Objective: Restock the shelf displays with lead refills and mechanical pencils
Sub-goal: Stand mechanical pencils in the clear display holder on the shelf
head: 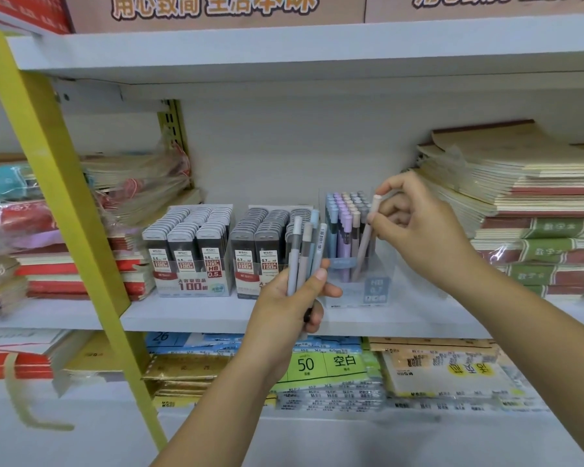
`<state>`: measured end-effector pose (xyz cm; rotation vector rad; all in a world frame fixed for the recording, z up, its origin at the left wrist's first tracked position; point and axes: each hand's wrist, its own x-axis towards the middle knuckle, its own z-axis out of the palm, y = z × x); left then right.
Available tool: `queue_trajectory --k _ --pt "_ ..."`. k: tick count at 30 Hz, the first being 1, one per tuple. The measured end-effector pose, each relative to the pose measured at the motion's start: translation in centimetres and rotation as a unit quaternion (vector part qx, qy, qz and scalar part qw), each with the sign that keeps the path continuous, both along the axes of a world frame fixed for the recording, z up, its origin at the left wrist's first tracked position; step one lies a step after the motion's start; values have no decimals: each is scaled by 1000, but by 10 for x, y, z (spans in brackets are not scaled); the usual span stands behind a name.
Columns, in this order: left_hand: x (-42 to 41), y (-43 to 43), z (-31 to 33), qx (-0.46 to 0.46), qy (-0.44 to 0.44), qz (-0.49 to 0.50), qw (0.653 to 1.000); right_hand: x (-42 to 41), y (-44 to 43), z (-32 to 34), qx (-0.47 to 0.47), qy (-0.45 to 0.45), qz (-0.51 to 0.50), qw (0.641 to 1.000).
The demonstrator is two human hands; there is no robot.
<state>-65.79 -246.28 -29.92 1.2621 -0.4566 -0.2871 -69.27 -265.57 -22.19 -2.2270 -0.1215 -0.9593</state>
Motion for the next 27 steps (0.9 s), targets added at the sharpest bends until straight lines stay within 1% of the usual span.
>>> queue_trajectory --k 5,6,9,10,12,13,14,15,17,18,19,21,22,24,26,27 --pt "-3 3 3 -9 2 -15 1000 -1 -3 2 -33 5 -6 999" --pt "-3 4 3 -11 2 -16 1000 -1 -2 1 -35 16 -8 999" --pt "-4 4 4 -13 4 -19 1000 -1 2 -6 -57 86 -15 995" --pt "-4 5 3 -13 6 -21 1000 -1 5 -8 -71 88 -31 993" --pt "-5 4 4 -13 6 -30 999 -5 12 -10 -87 24 -74 993" --pt "-5 4 4 -12 3 -36 999 -8 17 -11 -69 -8 -74 995" --pt "-5 4 5 -12 -1 -43 999 -11 23 -11 -35 -13 -54 998" --pt "-5 3 5 -11 -5 -52 999 -14 29 -12 5 13 -21 1000" --pt "-6 0 5 -5 -11 -68 998 -17 38 -15 78 102 56 990" --pt "-6 0 4 -2 -11 -75 997 -18 41 -17 107 132 86 982" --pt "-6 0 4 -4 -5 -80 997 -19 42 -17 138 141 108 974" --pt "-6 2 2 -11 11 -84 996 -23 42 -14 212 119 144 959" --pt "-6 3 1 -7 13 -68 998 -25 40 -13 245 106 158 951" --pt "-3 5 1 27 -8 5 1000 -29 35 -10 269 108 172 942" --pt "0 5 6 39 -33 56 997 -34 32 -9 246 159 184 938" --pt "1 4 9 33 -43 56 997 -36 33 -11 229 188 192 936"
